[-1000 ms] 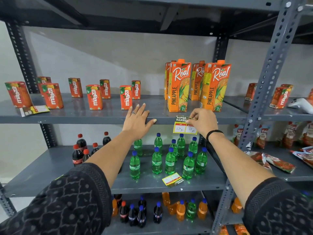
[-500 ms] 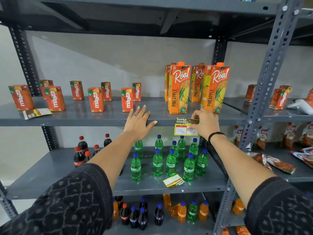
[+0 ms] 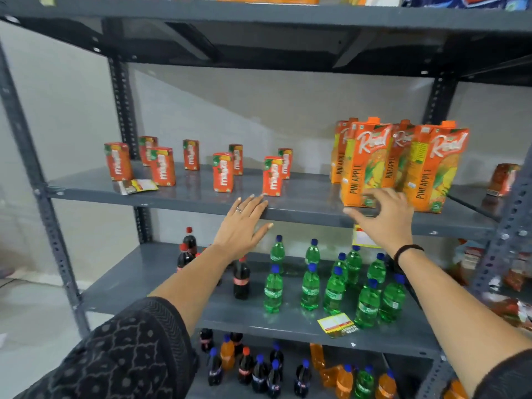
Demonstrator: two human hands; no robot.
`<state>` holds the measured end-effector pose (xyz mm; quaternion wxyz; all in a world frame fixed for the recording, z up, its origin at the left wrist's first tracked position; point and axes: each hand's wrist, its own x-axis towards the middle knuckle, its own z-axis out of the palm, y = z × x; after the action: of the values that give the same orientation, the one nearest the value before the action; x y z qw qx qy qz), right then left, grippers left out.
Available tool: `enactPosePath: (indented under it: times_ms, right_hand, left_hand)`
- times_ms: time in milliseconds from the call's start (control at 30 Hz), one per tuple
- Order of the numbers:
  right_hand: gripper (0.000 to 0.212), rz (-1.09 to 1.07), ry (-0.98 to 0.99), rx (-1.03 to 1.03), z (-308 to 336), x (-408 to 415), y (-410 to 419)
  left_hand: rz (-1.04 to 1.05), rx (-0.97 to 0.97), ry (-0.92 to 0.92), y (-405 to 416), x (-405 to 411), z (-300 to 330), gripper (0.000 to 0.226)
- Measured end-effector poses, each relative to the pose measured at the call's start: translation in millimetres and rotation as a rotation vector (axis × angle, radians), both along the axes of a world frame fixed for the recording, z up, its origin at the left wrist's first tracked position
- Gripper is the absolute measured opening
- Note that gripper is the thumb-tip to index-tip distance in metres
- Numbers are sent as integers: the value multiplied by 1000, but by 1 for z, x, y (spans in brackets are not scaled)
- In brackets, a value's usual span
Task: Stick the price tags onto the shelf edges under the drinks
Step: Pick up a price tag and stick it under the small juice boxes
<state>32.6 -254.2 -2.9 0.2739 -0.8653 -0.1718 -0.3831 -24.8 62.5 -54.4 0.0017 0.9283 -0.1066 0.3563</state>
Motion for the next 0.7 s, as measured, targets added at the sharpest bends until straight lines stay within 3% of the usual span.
enactPosePath:
  times_ms: [100,233,433,600,700]
  right_hand:
    - [33,170,-143,64,7,-9,56]
    - [20,320,-184,62,14,-28,151]
    - [18,464,-59,-26,12,-47,292]
    - [15,500,117,-33,16,-52,397]
    - [18,415,238,30,24,-48,452]
  left_hand:
    - [78,-22,-115,59,-28,-4,40]
    - [246,62,-218,145,-60,-5,33]
    - [411,24,-145,260,-89,15,36]
    - [397,-70,-31,333,-88,16,39]
    - [322,-77,1,360,-83,13,33]
